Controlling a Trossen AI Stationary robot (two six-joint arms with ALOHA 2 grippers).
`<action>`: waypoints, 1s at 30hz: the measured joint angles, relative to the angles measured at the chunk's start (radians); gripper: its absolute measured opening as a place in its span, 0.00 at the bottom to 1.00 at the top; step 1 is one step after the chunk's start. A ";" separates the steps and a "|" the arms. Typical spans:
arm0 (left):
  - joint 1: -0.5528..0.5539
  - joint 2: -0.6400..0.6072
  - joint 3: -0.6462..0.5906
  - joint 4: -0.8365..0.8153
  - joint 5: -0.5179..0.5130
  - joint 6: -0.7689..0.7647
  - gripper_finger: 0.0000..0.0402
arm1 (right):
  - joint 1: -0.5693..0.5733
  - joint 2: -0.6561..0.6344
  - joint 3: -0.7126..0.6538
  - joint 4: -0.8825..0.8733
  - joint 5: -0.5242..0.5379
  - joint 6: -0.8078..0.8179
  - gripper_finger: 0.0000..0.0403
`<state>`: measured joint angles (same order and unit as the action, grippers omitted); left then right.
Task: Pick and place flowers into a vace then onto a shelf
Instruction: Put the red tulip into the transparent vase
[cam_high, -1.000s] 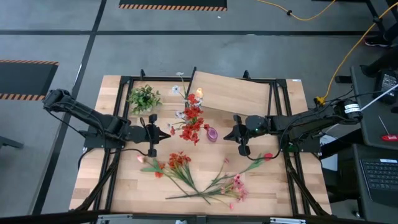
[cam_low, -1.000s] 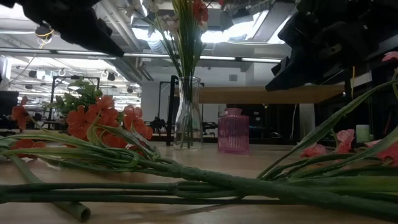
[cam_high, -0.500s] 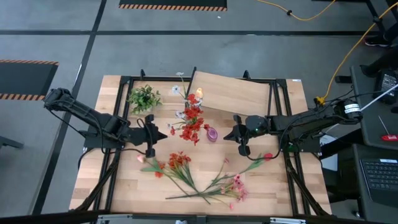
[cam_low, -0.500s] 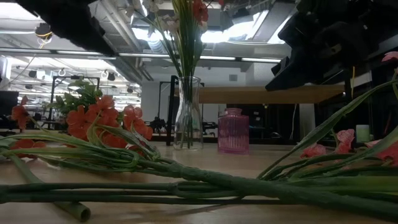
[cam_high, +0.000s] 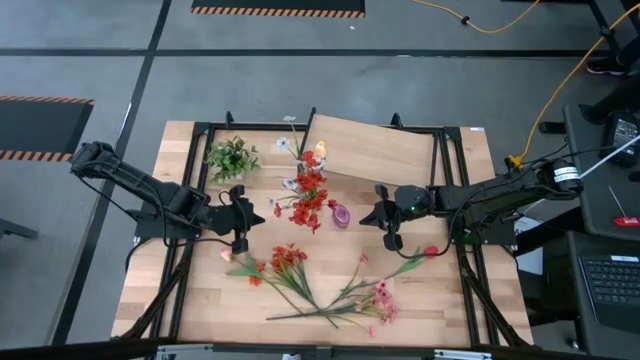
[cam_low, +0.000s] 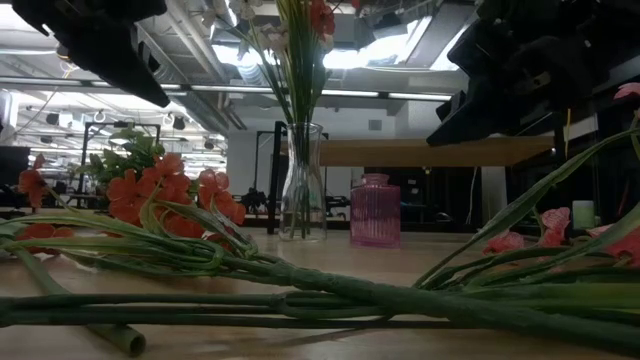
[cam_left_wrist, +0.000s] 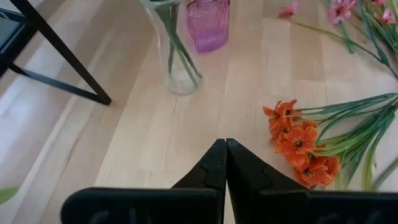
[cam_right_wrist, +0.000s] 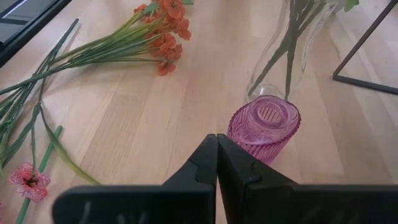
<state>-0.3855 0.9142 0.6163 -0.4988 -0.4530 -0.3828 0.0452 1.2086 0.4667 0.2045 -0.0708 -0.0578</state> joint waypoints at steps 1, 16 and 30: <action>0.000 0.000 0.000 0.000 0.000 0.000 0.01 | 0.000 0.000 0.000 0.000 0.000 0.000 0.02; 0.000 0.000 0.000 0.000 0.001 0.027 0.01 | 0.003 0.000 0.062 -0.164 0.000 0.072 0.02; 0.000 0.000 0.000 0.005 -0.001 0.090 0.01 | 0.238 0.000 0.256 -0.580 0.158 0.261 0.02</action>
<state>-0.3855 0.9142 0.6163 -0.4935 -0.4541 -0.2928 0.2832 1.2087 0.7231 -0.3758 0.0872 0.2034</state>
